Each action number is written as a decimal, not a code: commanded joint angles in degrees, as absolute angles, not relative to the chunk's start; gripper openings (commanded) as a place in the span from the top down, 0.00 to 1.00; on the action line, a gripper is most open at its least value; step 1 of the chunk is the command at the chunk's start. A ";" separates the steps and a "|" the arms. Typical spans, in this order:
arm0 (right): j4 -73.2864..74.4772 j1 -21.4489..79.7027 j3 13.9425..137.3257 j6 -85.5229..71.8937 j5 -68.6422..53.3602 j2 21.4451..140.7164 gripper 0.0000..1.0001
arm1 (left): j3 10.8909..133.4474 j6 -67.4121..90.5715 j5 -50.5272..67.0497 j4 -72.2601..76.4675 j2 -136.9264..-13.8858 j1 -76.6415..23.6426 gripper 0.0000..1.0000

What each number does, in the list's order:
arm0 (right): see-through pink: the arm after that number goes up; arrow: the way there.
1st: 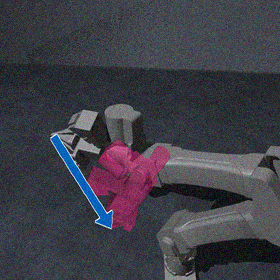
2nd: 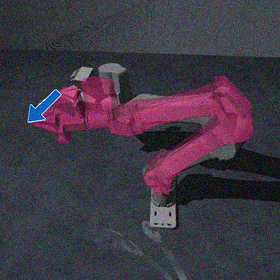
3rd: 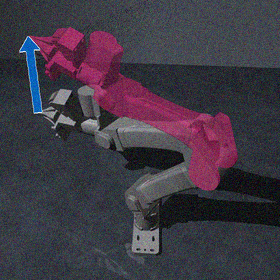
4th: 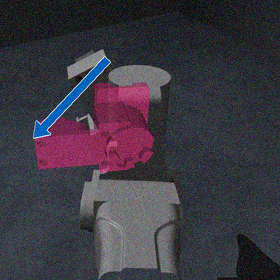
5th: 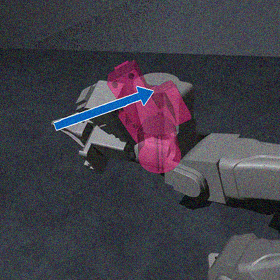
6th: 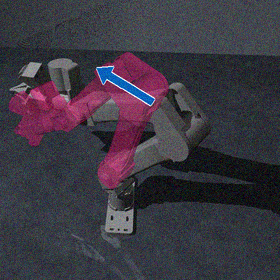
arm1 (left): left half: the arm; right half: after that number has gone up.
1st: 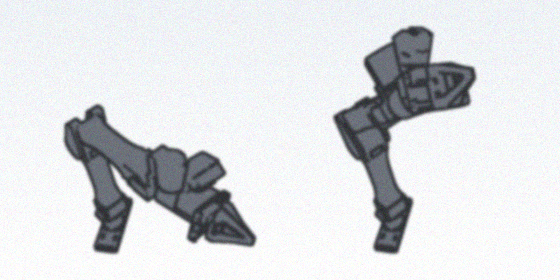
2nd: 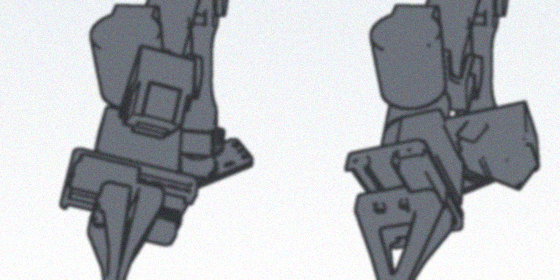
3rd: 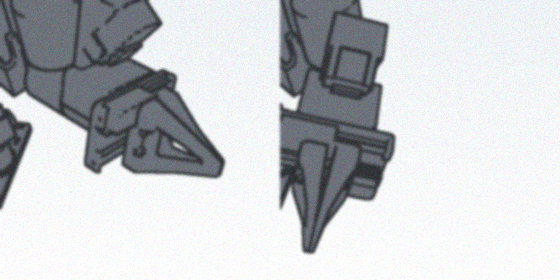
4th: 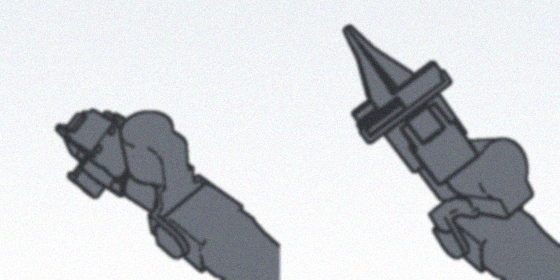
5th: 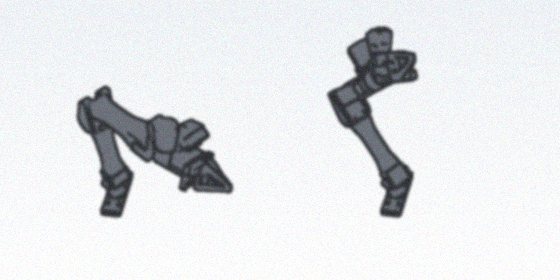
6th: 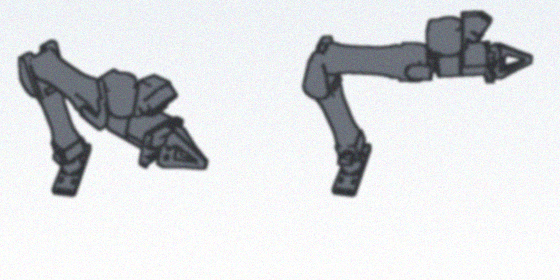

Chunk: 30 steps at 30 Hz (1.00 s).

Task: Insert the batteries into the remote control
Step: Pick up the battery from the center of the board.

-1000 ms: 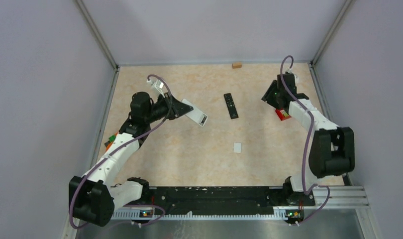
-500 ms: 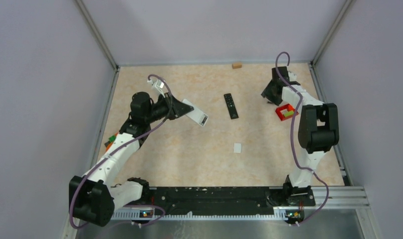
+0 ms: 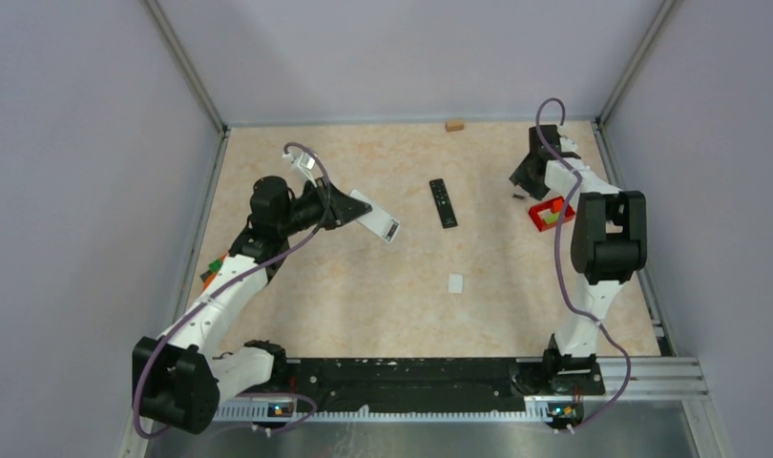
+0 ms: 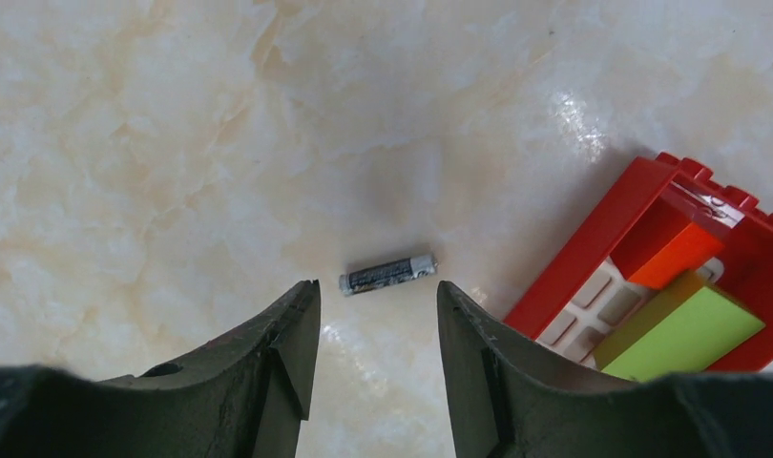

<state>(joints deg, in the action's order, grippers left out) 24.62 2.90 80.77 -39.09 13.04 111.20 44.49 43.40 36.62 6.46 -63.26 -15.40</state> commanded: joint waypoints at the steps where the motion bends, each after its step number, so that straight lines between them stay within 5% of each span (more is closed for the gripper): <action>1: 25.36 1.94 83.59 -40.12 14.75 114.00 0.52 | 46.13 43.90 38.09 10.47 -63.62 -15.12 1.00; 21: 27.72 2.02 84.00 -18.65 4.40 116.58 0.61 | 45.89 43.79 38.76 10.13 -63.87 -15.12 1.00; 30: 26.33 2.17 77.27 -17.43 -4.23 113.18 0.75 | 45.81 43.95 38.78 10.21 -63.59 -15.12 1.00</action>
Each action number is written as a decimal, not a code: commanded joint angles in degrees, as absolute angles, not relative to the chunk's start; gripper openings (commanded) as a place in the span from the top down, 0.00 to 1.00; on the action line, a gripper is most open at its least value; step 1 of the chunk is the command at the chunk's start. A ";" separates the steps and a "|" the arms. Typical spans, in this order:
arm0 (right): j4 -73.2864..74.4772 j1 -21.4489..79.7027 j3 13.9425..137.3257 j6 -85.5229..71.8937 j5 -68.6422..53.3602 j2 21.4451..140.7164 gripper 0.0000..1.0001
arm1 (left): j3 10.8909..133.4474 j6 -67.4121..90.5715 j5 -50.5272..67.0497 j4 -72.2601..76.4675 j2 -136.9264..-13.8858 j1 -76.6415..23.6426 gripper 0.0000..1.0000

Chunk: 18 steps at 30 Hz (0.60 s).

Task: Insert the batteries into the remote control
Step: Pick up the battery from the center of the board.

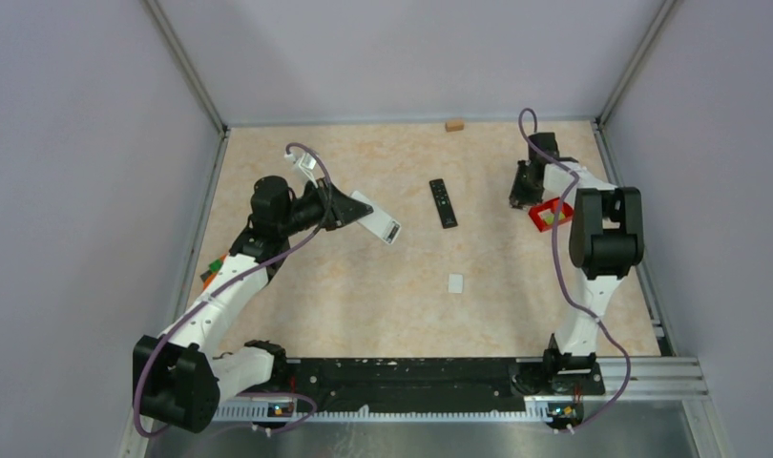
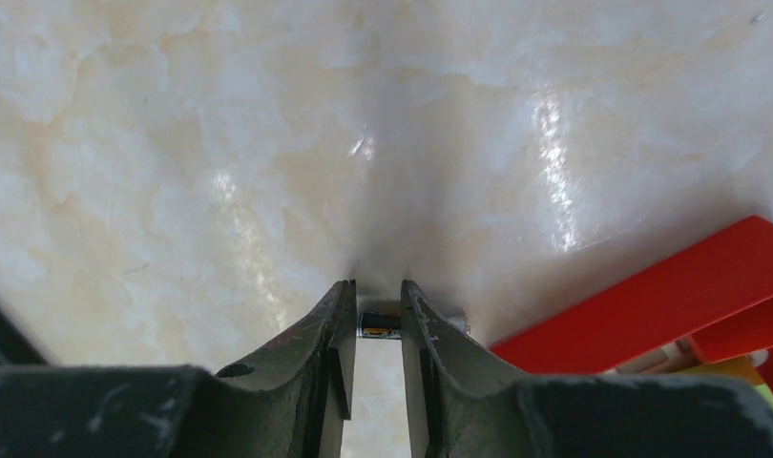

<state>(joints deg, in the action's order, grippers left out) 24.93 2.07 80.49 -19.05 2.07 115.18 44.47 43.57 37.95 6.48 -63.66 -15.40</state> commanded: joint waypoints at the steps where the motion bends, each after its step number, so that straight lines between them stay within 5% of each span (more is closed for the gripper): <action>1: 26.36 2.30 76.65 -17.08 -4.56 112.87 0.76 | 45.80 43.95 38.81 10.20 -63.51 -15.12 1.00; 18: 27.42 2.64 67.02 -15.44 -5.44 104.59 0.81 | 45.13 44.12 38.72 10.19 -63.10 -15.12 1.00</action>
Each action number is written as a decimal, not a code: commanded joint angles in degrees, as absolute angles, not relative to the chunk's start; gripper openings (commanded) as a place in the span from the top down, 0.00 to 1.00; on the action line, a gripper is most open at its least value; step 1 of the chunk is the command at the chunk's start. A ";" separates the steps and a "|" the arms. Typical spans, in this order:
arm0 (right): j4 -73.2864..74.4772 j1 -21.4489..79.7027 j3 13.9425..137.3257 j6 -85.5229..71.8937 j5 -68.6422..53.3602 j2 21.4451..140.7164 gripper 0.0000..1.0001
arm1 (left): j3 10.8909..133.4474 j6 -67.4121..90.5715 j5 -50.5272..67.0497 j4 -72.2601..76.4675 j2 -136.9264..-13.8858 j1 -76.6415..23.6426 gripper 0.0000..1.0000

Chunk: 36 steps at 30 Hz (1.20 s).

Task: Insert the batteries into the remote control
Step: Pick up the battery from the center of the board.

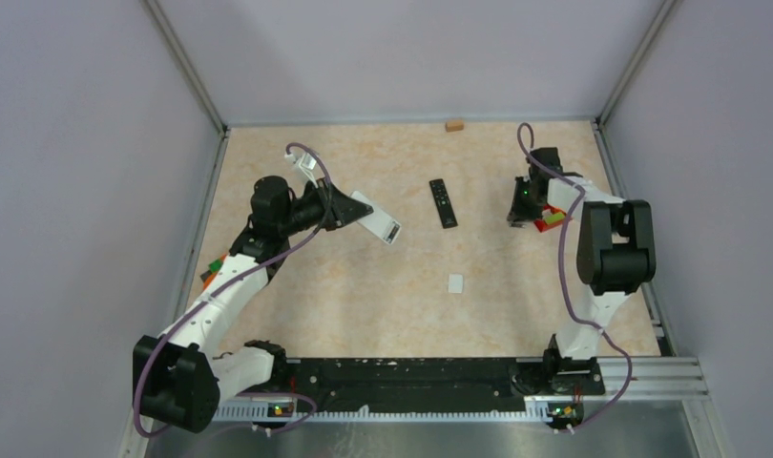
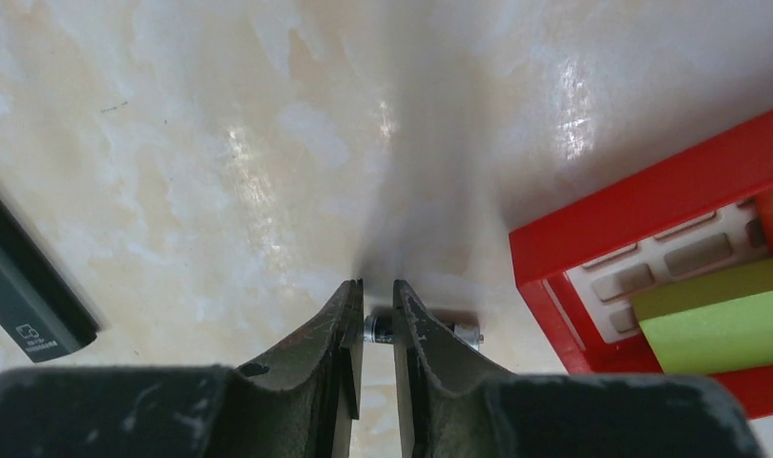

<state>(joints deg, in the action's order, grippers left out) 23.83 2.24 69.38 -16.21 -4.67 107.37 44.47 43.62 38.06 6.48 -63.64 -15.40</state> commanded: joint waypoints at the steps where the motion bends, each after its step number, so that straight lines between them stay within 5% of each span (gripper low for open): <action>1: 27.36 2.65 66.55 -15.62 -5.67 103.94 0.81 | 45.10 44.20 38.69 10.27 -63.11 -15.12 1.00; 18: 25.71 2.64 50.56 -31.88 -0.43 79.64 0.55 | 44.42 44.92 38.83 11.50 -62.94 -15.12 1.00; 36: 24.78 2.70 38.96 -50.09 5.79 77.02 0.54 | 43.81 45.51 39.00 12.57 -62.83 -15.12 1.00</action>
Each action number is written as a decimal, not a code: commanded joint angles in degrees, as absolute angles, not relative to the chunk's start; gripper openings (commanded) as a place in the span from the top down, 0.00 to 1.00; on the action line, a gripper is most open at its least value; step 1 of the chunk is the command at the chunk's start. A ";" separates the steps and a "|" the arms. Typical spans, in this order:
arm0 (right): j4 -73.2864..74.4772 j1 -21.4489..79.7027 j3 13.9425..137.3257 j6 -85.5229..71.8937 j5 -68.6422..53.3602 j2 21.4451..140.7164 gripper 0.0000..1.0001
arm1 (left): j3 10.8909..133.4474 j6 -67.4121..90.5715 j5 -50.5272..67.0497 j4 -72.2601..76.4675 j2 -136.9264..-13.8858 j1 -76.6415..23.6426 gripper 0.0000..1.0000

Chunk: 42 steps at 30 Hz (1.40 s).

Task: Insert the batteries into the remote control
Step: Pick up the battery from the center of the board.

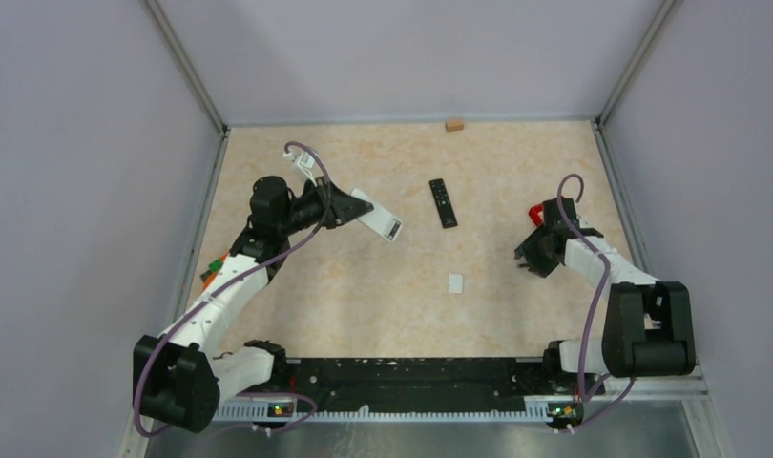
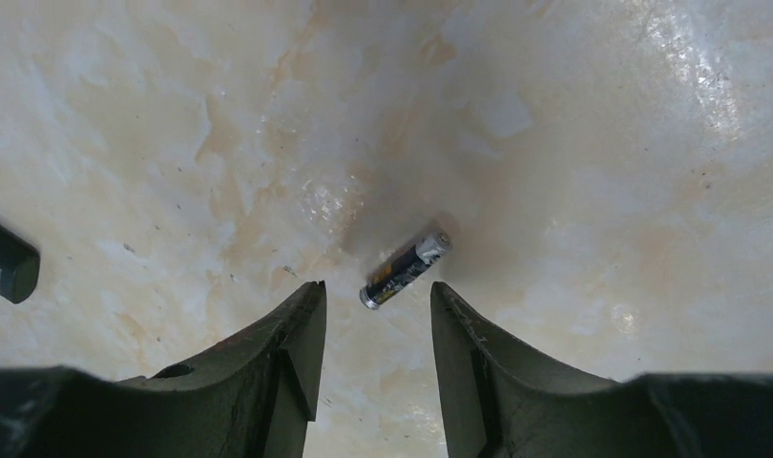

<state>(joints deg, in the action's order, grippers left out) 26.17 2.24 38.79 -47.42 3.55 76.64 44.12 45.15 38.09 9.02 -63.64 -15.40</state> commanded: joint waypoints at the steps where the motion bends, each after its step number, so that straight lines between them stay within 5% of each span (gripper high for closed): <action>1: 24.63 2.64 38.86 -50.36 6.21 77.42 0.54 | 43.84 45.48 38.95 12.52 -62.80 -15.12 1.00; 23: 24.08 2.63 39.99 -48.22 9.89 83.58 0.85 | 44.23 45.05 38.52 11.67 -62.93 -15.12 1.00; 27: 22.82 2.68 39.72 -47.28 8.79 81.71 0.99 | 43.80 46.41 38.61 13.07 -63.02 -15.12 1.00; 32: 22.29 4.02 40.79 -47.76 6.29 73.91 1.00 | 42.43 49.73 37.89 18.22 -63.05 -15.12 1.00; 42: 19.70 31.15 54.98 -58.77 12.84 63.01 1.00 | 35.89 61.74 32.55 35.01 -63.64 -15.20 1.00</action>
